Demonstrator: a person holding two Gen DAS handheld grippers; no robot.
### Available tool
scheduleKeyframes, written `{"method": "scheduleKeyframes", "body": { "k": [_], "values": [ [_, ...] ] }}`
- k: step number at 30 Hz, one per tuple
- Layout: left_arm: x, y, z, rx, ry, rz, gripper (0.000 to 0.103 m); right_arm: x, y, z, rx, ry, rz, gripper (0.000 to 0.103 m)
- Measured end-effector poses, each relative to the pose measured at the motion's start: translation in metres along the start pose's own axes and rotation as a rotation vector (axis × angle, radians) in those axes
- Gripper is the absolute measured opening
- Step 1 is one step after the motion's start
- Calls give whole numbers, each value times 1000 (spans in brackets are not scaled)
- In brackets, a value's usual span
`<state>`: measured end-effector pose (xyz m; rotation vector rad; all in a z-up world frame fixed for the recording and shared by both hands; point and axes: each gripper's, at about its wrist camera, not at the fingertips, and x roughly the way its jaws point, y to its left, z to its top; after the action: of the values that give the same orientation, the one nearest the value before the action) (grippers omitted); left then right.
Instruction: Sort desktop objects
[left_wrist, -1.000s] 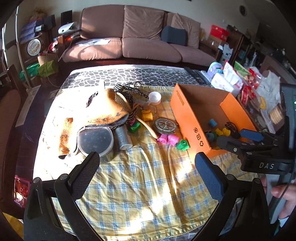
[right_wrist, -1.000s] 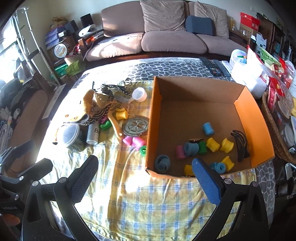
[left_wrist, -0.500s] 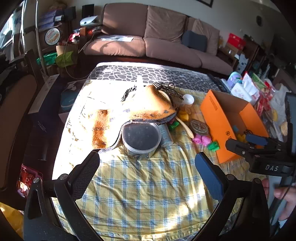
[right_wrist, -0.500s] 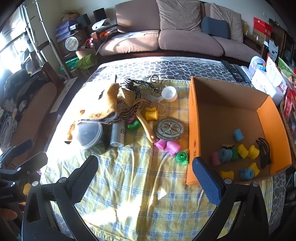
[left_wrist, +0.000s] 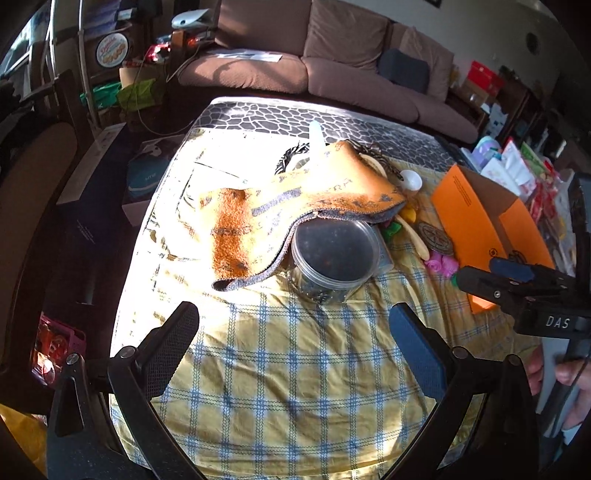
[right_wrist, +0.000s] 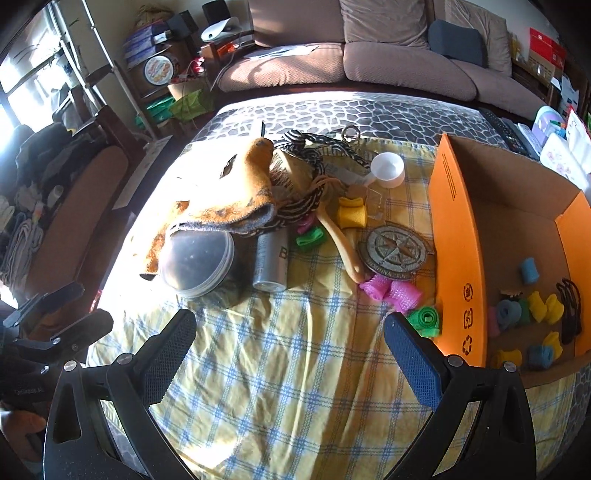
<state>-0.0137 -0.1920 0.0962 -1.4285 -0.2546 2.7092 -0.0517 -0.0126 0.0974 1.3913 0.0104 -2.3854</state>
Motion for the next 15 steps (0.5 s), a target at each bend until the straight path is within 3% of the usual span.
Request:
{"method": "scheduleKeyframes", "body": {
  "k": [15],
  "values": [
    [54, -10, 0, 34, 9, -21, 103, 35, 3, 30, 50, -7, 66, 103]
  ]
}}
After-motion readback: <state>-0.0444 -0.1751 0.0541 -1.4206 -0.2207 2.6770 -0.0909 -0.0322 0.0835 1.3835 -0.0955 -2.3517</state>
